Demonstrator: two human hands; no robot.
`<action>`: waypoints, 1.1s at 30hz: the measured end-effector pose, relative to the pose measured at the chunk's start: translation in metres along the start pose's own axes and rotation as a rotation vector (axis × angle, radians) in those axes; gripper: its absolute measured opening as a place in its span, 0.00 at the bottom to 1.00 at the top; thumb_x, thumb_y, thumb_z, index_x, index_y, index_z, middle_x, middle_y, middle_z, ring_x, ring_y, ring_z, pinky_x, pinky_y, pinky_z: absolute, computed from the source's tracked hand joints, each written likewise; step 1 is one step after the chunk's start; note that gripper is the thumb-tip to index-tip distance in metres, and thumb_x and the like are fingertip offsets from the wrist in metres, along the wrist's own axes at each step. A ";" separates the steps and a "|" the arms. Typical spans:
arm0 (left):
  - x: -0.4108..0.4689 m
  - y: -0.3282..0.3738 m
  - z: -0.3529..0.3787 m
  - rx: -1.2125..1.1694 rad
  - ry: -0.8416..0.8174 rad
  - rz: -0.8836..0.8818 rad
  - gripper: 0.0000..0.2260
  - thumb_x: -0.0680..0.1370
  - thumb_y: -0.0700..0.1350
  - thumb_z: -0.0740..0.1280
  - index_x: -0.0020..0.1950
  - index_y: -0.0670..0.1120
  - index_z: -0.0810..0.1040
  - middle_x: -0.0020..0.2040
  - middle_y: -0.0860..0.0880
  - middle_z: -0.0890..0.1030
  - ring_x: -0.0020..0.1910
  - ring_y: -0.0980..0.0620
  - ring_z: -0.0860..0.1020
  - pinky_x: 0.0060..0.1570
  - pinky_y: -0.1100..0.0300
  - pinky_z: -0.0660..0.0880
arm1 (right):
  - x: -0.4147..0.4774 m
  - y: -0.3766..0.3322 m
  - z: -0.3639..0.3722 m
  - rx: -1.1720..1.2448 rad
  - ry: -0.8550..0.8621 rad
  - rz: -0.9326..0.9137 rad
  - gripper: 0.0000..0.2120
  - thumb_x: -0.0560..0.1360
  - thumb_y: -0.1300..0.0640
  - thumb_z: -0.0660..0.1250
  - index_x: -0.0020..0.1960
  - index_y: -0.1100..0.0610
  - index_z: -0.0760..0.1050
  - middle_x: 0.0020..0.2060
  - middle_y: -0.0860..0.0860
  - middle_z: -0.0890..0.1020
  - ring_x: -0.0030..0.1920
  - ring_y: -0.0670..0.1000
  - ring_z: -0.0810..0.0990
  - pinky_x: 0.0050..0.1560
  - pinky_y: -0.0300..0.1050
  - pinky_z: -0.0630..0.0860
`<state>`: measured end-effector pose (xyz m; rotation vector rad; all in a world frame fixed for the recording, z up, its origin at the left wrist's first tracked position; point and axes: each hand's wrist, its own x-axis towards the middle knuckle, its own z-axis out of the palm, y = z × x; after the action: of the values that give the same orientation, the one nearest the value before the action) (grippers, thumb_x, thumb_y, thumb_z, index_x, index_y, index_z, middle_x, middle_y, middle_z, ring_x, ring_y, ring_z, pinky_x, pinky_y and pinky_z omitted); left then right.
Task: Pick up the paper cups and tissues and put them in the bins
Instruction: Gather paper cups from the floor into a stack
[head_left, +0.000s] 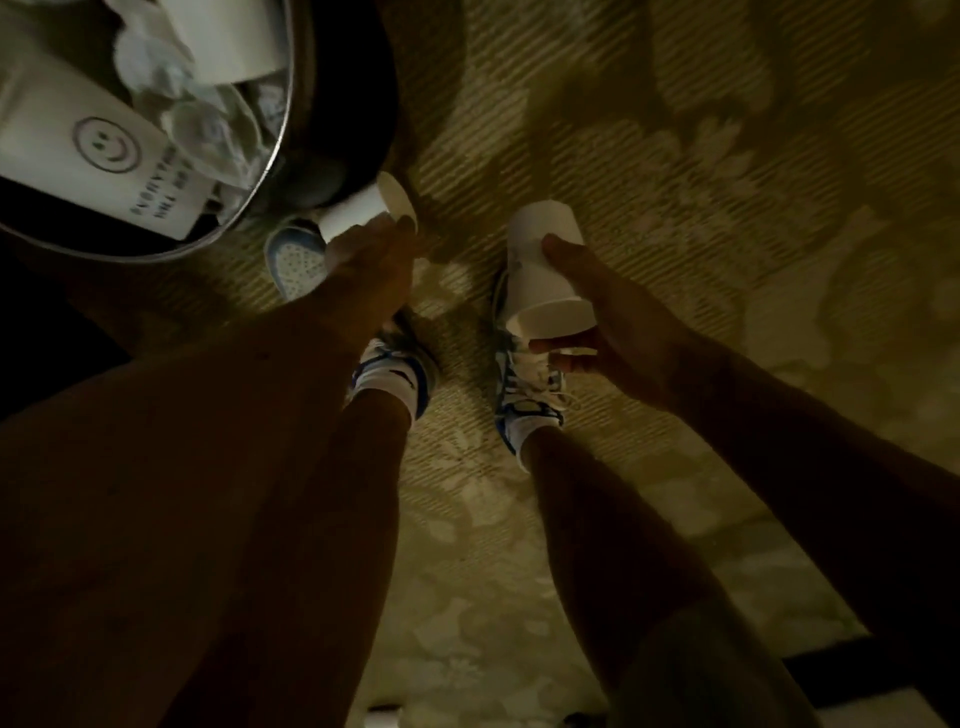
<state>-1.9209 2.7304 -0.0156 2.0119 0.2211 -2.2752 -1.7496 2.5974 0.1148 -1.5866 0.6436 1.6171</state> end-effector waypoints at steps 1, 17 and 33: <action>0.000 0.000 0.003 0.091 -0.027 0.032 0.27 0.85 0.57 0.49 0.81 0.48 0.51 0.81 0.49 0.50 0.79 0.46 0.52 0.76 0.47 0.51 | 0.000 0.002 -0.001 0.001 0.001 0.002 0.29 0.73 0.34 0.64 0.65 0.52 0.73 0.53 0.55 0.84 0.42 0.50 0.85 0.40 0.45 0.78; -0.284 -0.125 -0.039 -0.891 1.158 0.079 0.15 0.80 0.57 0.62 0.53 0.46 0.79 0.37 0.47 0.82 0.37 0.43 0.82 0.34 0.58 0.74 | -0.112 -0.121 0.099 -0.329 0.108 -0.491 0.21 0.71 0.42 0.72 0.59 0.48 0.73 0.47 0.42 0.79 0.43 0.42 0.80 0.32 0.31 0.73; -0.294 -0.213 0.005 -1.680 1.153 0.037 0.12 0.76 0.63 0.64 0.40 0.57 0.77 0.36 0.60 0.82 0.35 0.61 0.80 0.29 0.65 0.76 | -0.066 -0.143 0.196 -0.905 0.146 -0.841 0.21 0.75 0.55 0.68 0.66 0.61 0.74 0.69 0.56 0.70 0.70 0.52 0.67 0.59 0.31 0.60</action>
<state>-1.9249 2.9326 0.2861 1.6522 1.4115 -0.0535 -1.7561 2.8248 0.2210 -2.1741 -0.7582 1.1503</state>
